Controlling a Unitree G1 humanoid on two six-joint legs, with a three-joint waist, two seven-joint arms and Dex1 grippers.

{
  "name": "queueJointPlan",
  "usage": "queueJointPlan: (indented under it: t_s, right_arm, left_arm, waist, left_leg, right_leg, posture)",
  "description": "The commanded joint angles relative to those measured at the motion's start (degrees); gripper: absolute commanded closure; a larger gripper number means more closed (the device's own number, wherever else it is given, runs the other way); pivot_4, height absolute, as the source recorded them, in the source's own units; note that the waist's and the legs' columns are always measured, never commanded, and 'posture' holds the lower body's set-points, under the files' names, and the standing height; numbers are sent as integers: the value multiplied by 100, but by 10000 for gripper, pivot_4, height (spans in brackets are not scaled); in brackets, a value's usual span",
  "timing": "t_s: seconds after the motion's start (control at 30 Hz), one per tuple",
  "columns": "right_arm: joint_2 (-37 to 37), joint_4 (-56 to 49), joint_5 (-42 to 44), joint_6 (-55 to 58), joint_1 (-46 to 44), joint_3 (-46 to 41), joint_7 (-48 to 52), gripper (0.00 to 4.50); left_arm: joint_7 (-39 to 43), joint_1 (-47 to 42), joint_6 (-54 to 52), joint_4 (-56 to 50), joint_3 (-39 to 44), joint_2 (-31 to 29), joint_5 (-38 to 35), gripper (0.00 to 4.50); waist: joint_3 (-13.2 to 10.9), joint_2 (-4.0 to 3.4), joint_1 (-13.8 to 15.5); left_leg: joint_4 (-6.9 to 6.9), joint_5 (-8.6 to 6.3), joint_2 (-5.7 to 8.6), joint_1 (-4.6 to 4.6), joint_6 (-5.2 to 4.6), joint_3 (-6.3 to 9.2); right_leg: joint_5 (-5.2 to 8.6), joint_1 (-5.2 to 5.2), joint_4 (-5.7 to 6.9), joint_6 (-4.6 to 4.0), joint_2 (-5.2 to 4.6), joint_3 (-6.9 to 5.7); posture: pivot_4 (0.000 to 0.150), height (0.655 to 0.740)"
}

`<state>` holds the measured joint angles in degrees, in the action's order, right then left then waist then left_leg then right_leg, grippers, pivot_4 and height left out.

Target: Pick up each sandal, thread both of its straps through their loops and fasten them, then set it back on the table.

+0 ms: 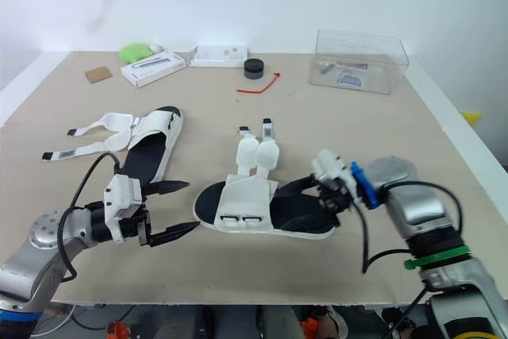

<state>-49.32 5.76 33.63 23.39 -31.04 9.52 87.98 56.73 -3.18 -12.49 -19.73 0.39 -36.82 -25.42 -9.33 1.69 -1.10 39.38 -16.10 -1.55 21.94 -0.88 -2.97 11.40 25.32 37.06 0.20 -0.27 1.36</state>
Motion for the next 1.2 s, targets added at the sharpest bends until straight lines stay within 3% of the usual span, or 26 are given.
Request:
queueJointPlan:
  t_s: [0.03, 0.33, 0.43, 0.63, 0.7, 0.9, 1.2]
  right_arm:
    - [72, -96, 291, 631, -267, -407, -352, 8122]
    - [848, 660, -123, 1808, -1226, -620, -2051, 8122]
    - [1055, 965, -133, 2640, -1572, -635, -2546, 7536]
    - [1181, 1667, -96, 3929, -2030, -734, -2969, 7536]
    - [1265, 2014, -65, 4322, -2137, -754, -3033, 7536]
    - [1530, 2463, -5, 4770, -2344, -848, -3009, 7536]
    - [2412, 4463, -35, 4443, -3383, -1910, -3746, 7536]
  left_arm:
    - [46, -256, 259, 215, -11, 10, 144, 0]
    - [228, -1050, 687, 967, -469, 109, 676, 0]
    - [448, -1185, 698, 1026, -613, 73, 667, 8605]
    - [721, -1231, 860, 1165, -734, -86, 828, 38252]
    - [734, -1217, 900, 1151, -782, -70, 875, 43796]
    - [749, -1211, 958, 1123, -847, -37, 954, 43796]
    - [752, -1284, 1009, 1144, -873, -25, 994, 43796]
  waist:
    - [0, 0, -12]
    - [0, 0, -9]
    - [0, -1, -10]
    - [0, -1, -8]
    - [0, -1, -9]
    - [0, -1, -17]
    - [0, -2, -27]
  left_leg:
    - [0, 0, 0, 0, 0, -1]
    - [0, 4, -6, 3, 0, 1]
    - [0, 3, -3, 10, 0, -4]
    - [-1, -5, 2, 25, -8, -1]
    - [-1, -6, 3, 26, -9, 0]
    - [-1, -5, 2, 24, -10, -1]
    - [-1, -4, -1, 23, -10, -1]
  right_leg:
    - [0, 1, 0, 0, 1, 1]
    - [-5, 4, 2, 2, 15, 4]
    - [-8, 8, 1, -3, 9, 8]
    - [-4, 14, -4, 1, -2, 8]
    - [-3, 14, -5, 1, -3, 7]
    - [-3, 14, -4, 2, 2, 8]
    - [-6, 14, -2, -1, 8, 7]
  posture:
    - [1500, 7400]
    - [1500, 7400]
    - [1500, 7400]
    - [1500, 7400]
    - [1500, 7400]
    - [1500, 7400]
    - [1500, 7400]
